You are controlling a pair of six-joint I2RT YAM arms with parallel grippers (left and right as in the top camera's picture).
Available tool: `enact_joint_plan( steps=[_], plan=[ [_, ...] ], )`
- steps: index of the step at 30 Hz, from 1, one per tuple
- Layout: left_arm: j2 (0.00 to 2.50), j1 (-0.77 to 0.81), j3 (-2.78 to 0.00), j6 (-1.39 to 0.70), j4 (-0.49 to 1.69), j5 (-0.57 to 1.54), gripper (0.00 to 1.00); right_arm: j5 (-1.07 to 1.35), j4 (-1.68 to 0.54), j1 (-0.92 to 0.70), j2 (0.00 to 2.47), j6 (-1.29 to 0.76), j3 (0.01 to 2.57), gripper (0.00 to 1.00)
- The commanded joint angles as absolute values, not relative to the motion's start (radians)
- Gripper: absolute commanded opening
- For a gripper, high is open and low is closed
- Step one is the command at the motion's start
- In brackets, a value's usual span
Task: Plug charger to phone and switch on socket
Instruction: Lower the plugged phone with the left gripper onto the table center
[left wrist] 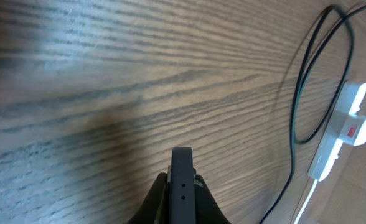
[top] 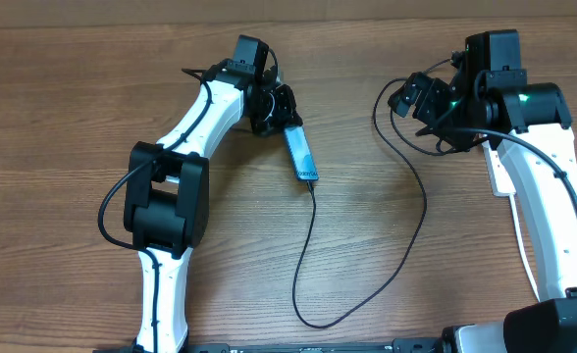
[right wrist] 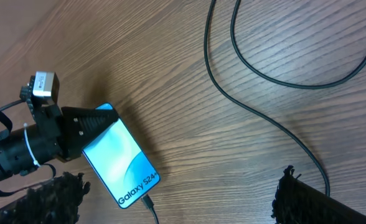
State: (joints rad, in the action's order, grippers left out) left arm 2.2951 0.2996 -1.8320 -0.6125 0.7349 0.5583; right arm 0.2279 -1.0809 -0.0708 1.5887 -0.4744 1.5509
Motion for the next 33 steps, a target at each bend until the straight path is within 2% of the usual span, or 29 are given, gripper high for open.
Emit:
enact_joint_plan(
  steps=[1,33],
  plan=[
    [2.269,0.303,-1.835,-0.565,0.757,0.567,0.04,0.217,-1.076,-0.063,1.567,-0.470,1.562,1.00],
    [2.341,0.342,-1.835,-0.553,0.759,0.538,0.04,0.217,-1.076,-0.063,1.567,-0.469,1.559,1.00]
  ],
)
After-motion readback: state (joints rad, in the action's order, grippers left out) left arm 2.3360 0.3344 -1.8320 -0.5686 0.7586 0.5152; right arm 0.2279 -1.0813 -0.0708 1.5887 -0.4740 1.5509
